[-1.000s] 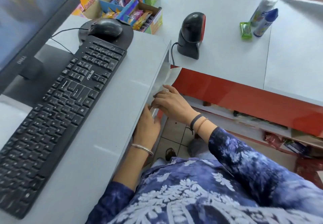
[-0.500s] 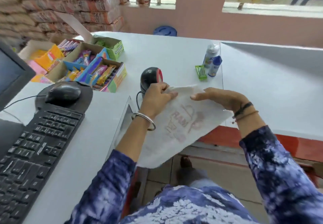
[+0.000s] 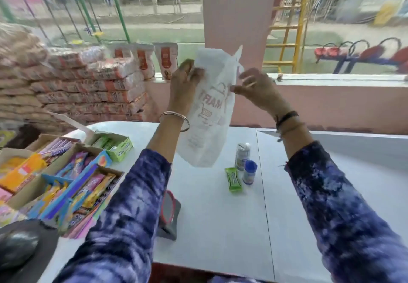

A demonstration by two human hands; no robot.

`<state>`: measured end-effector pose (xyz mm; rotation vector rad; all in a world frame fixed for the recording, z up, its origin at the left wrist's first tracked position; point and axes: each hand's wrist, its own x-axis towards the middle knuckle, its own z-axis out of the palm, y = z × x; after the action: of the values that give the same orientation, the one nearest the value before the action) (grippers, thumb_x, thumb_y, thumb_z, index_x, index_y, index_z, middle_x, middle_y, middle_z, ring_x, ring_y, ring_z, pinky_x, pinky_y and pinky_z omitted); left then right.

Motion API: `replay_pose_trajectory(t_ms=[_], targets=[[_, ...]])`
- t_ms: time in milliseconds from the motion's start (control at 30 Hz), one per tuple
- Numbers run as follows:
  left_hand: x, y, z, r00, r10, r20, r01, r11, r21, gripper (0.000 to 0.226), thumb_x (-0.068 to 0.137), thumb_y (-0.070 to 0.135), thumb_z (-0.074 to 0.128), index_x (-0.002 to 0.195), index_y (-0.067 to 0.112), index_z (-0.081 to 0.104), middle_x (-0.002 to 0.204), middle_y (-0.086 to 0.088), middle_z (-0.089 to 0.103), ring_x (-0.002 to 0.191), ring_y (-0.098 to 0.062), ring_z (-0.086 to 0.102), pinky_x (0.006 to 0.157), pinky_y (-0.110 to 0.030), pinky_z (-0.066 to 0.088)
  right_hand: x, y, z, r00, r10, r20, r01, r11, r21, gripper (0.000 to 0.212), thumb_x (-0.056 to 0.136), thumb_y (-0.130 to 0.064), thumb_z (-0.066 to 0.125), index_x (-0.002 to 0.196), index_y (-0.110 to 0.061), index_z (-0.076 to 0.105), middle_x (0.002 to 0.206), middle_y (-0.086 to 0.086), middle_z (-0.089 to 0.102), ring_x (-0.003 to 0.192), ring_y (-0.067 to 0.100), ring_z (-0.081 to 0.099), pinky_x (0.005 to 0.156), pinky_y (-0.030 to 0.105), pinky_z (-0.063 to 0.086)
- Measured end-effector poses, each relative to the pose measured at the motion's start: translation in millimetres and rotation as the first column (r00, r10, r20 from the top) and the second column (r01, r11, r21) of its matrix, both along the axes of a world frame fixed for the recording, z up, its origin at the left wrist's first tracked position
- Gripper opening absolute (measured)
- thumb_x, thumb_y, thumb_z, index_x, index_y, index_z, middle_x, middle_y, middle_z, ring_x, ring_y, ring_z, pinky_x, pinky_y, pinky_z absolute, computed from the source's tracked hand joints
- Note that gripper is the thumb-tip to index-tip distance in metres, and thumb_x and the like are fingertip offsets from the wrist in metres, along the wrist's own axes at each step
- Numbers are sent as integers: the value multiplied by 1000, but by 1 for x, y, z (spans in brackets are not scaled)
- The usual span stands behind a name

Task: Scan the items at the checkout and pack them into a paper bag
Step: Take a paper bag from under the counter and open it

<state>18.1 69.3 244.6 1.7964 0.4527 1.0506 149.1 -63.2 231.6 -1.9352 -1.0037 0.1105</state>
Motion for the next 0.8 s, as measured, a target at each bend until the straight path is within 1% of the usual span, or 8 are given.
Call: replay_pose_trajectory(t_ms=[100, 200, 267, 367, 500, 633, 700, 800], targets=[[26, 25, -11, 997, -16, 70, 15, 1000, 8, 16, 86, -3, 52, 94, 10, 53, 85, 2, 58, 69, 18, 53, 69, -3, 42, 32, 26, -1, 963, -21, 267, 38, 997, -59, 82, 73, -42, 73, 139, -17, 32, 145, 12, 34, 131, 30, 35, 110, 54, 30], [45, 39, -33, 995, -18, 96, 24, 998, -54, 27, 84, -7, 50, 104, 10, 56, 89, 4, 56, 75, 19, 51, 71, -1, 41, 58, 45, -9, 911, -16, 412, 49, 996, -69, 103, 70, -42, 76, 147, -12, 15, 157, 14, 12, 144, 34, 7, 117, 56, 8], [55, 50, -59, 998, -7, 64, 13, 995, -95, 30, 84, -3, 50, 106, 15, 58, 95, 4, 57, 85, 9, 51, 79, -8, 43, 66, 51, -14, 871, 9, 491, 39, 995, -88, 85, 73, -38, 74, 142, -14, 30, 151, 11, 31, 142, 31, 21, 116, 52, 8], [75, 67, -109, 997, 35, 71, -17, 970, -242, 21, 86, 1, 51, 101, 15, 57, 111, -14, 56, 98, -13, 50, 89, -27, 44, 68, 63, -33, 883, 137, 449, -23, 968, -250, 33, 81, -31, 69, 107, -11, 64, 107, 10, 69, 101, 28, 63, 99, 39, 37], [88, 63, -168, 959, 262, 105, -118, 711, -694, 27, 86, -2, 51, 112, -1, 53, 113, -13, 47, 95, -19, 47, 80, -30, 48, 55, 77, -84, 942, 126, 311, -9, 936, -352, 17, 87, -18, 60, 96, -5, 66, 86, 22, 69, 78, 37, 63, 67, 39, 50], [93, 50, -211, 878, 291, -379, -452, 250, -856, 42, 80, 8, 62, 119, 10, 47, 131, -17, 39, 102, -37, 55, 88, -45, 53, 45, 91, -134, 943, 207, 260, -44, 852, -521, 18, 86, -7, 47, 80, -2, 63, 87, 23, 68, 80, 42, 60, 60, 33, 37], [94, 40, -222, 892, 243, -381, -431, 203, -879, 43, 77, 15, 65, 114, 3, 46, 118, -17, 52, 101, -36, 58, 89, -45, 53, 45, 97, -148, 947, 199, 253, -39, 851, -524, 21, 84, -6, 50, 64, -4, 56, 84, 25, 67, 79, 43, 59, 58, 32, 33], [91, 26, -225, 942, 204, -266, -312, 247, -918, 26, 75, 26, 71, 78, 7, 52, 78, -8, 58, 67, -25, 57, 65, -33, 52, 49, 106, -159, 973, 120, 195, -13, 878, -478, 42, 81, -9, 60, 46, -18, 38, 71, 22, 65, 73, 41, 58, 57, 29, 29]])
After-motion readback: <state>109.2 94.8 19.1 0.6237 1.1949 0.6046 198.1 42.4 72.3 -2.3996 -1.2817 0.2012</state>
